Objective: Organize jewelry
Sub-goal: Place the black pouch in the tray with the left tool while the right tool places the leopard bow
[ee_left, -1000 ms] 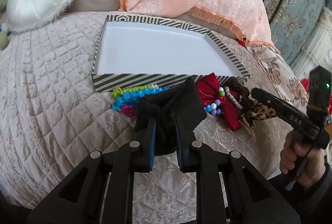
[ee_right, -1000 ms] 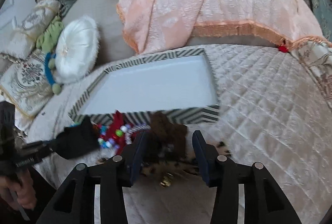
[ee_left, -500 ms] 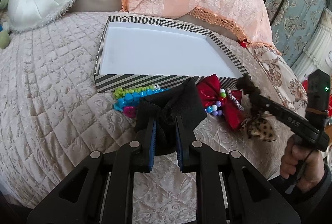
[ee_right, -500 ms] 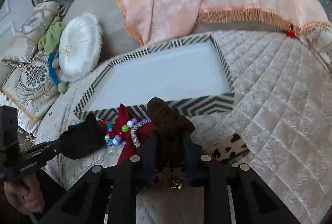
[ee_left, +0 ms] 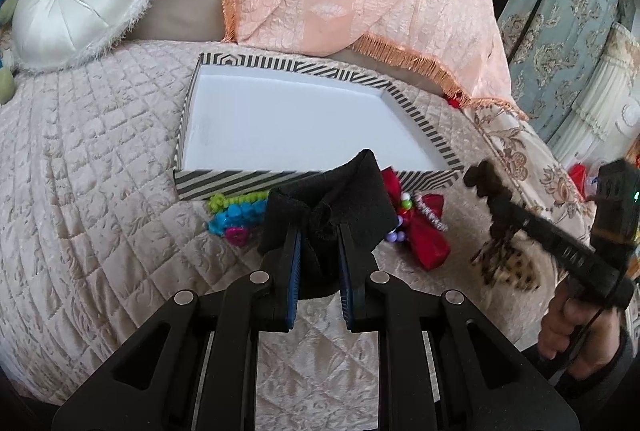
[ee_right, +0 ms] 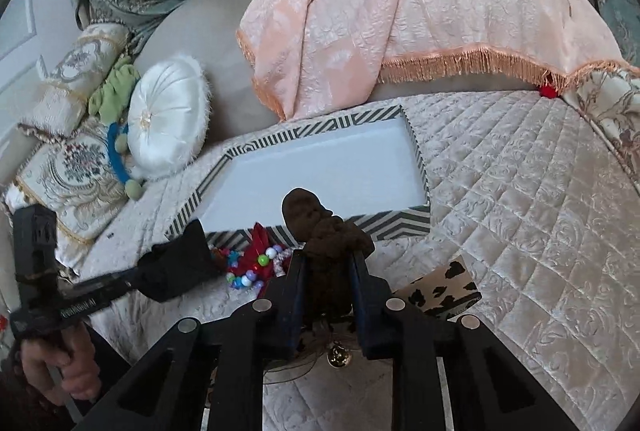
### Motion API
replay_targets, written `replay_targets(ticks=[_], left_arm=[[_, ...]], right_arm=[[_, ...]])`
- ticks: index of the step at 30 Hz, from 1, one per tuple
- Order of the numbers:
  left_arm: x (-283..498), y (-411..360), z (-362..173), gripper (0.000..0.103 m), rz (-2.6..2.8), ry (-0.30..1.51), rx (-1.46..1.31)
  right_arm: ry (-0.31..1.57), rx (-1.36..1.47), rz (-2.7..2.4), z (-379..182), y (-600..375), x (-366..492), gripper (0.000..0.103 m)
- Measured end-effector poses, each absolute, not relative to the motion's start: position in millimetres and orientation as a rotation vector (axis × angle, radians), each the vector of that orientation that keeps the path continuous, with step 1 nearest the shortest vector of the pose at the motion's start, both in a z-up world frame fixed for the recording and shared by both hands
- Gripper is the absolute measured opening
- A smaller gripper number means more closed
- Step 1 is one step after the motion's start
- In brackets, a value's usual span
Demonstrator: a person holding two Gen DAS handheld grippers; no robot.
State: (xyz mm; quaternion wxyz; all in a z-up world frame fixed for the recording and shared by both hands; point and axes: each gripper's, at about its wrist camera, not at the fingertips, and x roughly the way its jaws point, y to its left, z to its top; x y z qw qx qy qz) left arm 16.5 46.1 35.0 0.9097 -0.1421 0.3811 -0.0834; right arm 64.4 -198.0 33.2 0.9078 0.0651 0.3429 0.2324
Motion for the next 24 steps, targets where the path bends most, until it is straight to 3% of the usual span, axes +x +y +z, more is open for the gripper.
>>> replay_targets(ticks=[5,14,24], left_arm=[[12.6,50.3,42.9,0.015,-0.176,0.756,-0.31],[6.7,52.0,42.1,0.015,-0.079,0.759,-0.255],[24.9,38.4,87.3,0.015,-0.079,0.739,-0.181]], right_arm=[[0.772,0.063,0.411,40.9,-191.3,58.0,0.02],[0.71,-0.029,0.462,51.8,-173.8,62.6,0.02],[0.725,0.07,0.445,48.3,-185.2,68.4,0.02]])
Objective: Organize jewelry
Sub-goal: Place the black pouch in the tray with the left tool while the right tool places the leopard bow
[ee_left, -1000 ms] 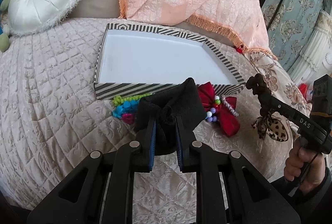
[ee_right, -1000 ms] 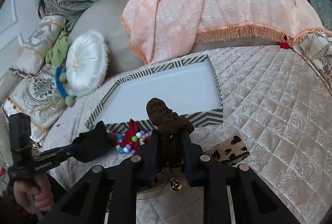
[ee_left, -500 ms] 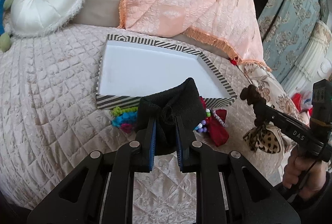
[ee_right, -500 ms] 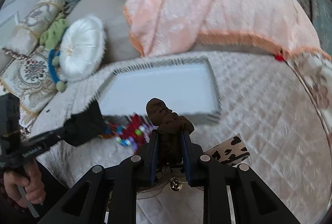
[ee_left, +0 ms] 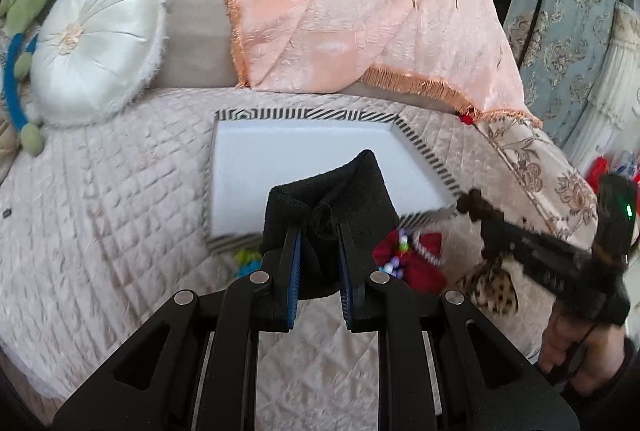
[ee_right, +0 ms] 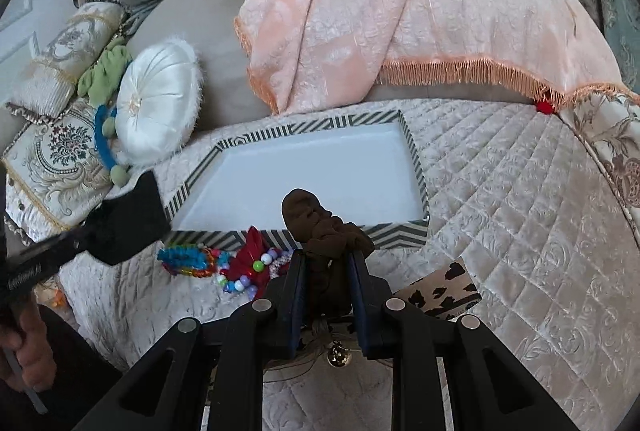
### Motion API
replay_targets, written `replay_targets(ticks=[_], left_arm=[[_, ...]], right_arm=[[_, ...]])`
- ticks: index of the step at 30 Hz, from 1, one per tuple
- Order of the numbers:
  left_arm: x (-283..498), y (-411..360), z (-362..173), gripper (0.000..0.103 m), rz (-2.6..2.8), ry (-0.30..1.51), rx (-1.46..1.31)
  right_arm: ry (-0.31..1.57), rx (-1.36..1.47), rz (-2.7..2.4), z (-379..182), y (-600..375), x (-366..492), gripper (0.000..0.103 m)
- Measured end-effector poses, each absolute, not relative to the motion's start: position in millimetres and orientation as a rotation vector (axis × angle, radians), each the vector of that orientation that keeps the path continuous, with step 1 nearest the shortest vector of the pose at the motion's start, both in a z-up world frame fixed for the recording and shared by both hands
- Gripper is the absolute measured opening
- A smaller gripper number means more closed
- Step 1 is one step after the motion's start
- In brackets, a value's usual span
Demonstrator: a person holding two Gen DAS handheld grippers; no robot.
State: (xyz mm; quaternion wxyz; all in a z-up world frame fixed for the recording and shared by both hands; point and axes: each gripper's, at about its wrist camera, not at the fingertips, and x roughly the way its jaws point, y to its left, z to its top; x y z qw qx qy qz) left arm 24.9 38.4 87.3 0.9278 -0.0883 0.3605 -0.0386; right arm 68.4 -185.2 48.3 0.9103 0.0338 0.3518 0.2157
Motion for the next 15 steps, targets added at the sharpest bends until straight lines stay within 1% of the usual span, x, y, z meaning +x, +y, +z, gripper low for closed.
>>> replay_targets(ticks=[4,7,15], left_arm=[[57.7,41.2,88.9,0.015,-0.075,0.737,-0.146],[83.6,51.6,85.8,0.015,-0.072,0.756,-0.173],[142.5,70.5,77.6,0.015,-0.043,0.768,-0.189]], right_arm=[[0.72,0.041,0.442,53.7,-181.1,69.4,0.02],[0.717,0.016,0.435,62.7,-178.9,80.5,0.02],[0.711,0.012,0.456,87.1,-165.4,142.0,0.02]])
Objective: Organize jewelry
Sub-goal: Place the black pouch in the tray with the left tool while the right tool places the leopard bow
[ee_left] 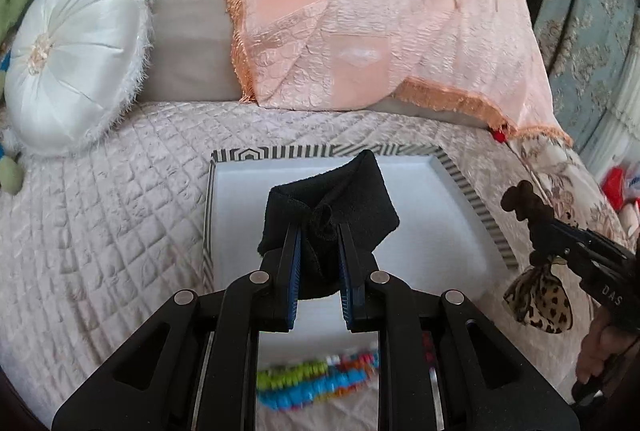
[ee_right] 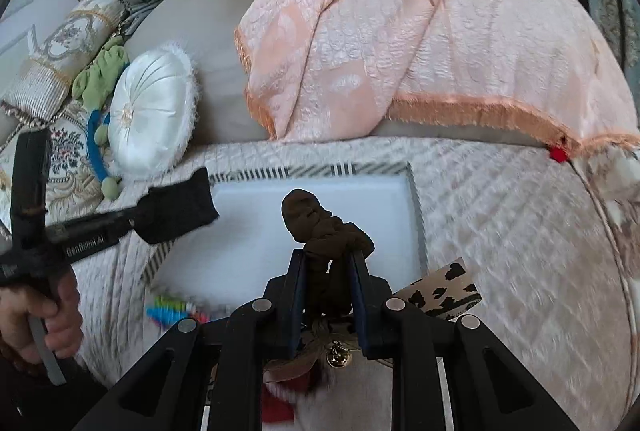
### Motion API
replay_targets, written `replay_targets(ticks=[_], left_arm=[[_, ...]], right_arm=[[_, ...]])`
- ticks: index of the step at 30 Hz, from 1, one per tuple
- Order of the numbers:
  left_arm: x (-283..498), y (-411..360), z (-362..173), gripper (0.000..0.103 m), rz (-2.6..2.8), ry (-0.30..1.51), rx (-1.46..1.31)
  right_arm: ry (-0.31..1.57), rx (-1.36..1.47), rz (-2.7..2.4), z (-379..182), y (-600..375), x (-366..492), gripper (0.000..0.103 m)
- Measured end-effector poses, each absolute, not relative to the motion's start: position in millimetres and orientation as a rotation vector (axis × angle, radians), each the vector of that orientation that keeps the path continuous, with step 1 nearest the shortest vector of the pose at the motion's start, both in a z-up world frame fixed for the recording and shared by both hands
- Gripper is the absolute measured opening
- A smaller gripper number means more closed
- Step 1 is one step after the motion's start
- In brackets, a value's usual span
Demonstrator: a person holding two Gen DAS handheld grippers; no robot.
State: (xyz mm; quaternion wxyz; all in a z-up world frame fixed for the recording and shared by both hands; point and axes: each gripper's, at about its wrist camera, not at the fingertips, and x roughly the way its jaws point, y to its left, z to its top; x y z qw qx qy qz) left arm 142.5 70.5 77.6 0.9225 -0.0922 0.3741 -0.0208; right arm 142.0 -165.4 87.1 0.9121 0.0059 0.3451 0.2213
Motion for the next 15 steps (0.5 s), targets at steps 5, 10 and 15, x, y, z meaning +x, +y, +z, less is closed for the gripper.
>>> replay_targets(ticks=[5,10,15], left_arm=[[168.1,78.0,41.5,0.015,0.012,0.866,-0.2],[177.4,69.4,25.9,0.015,0.006,0.901,-0.172],[175.1,64.8,24.2,0.015,-0.008,0.888,-0.163]], right_arm=[[0.727,0.076,0.462,64.4,-163.3,180.7,0.02],[0.827,0.062,0.446,27.6,-155.7,210.4,0.02],[0.859,0.04,0.434,9.1,-149.6,216.4,0.02]])
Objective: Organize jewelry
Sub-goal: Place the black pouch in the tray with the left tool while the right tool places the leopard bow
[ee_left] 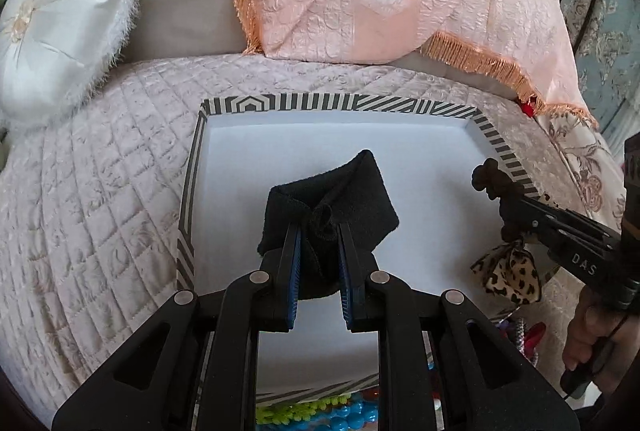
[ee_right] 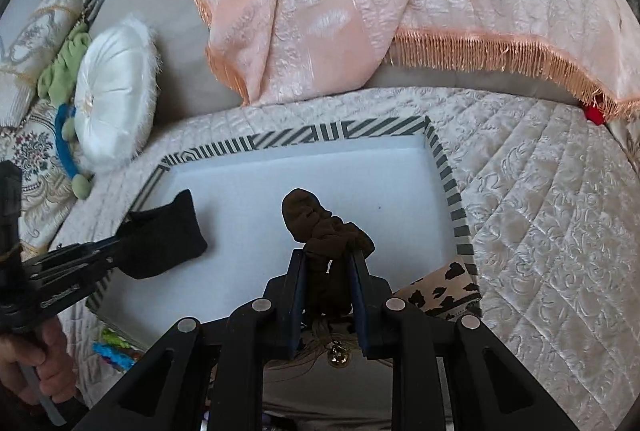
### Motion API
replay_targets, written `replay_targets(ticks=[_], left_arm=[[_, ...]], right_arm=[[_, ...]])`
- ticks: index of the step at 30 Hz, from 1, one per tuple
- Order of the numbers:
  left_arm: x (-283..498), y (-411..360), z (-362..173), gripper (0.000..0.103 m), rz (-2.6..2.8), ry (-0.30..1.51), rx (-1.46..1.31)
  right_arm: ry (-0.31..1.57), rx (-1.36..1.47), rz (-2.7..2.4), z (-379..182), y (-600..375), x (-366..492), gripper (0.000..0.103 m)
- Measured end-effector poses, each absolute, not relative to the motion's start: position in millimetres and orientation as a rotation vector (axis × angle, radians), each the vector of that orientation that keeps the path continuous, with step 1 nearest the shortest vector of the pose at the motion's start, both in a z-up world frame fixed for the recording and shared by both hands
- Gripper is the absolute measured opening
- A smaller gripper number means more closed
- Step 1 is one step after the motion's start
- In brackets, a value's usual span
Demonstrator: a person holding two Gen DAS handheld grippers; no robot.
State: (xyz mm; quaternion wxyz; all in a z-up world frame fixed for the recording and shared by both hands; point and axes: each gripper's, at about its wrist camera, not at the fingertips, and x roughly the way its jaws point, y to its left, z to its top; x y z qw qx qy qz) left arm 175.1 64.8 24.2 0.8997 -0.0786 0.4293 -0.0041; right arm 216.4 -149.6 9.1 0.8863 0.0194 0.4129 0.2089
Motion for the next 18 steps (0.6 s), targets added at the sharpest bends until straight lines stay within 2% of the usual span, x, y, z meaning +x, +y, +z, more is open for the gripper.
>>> replay_targets(ticks=[7,10,12,14,17,18], left_arm=[[178.1,77.4,15.6,0.017,0.045,0.914,-0.195],[177.3,81.1,14.5,0.021,0.052,0.926,-0.217],[176.0,82.4,17.7,0.031,0.043,0.928,-0.235],[172.4,84.1,22.9,0.04,0.039,0.92,-0.253],[162.4,90.6,36.4,0.046,0.039,0.876,-0.277],[157.7,93.6,41.2,0.052,0.041,0.858,-0.283]], right_arm=[[0.871,0.05,0.382,-1.8,-156.7,225.6,0.02],[0.879,0.081,0.389,-1.8,-160.2,225.7,0.029],[0.862,0.084,0.396,3.0,-161.4,223.4,0.039],[0.83,0.084,0.399,11.4,-163.2,216.4,0.043],[0.798,0.091,0.399,24.0,-166.4,206.4,0.043],[0.794,0.093,0.398,26.7,-166.8,203.6,0.043]])
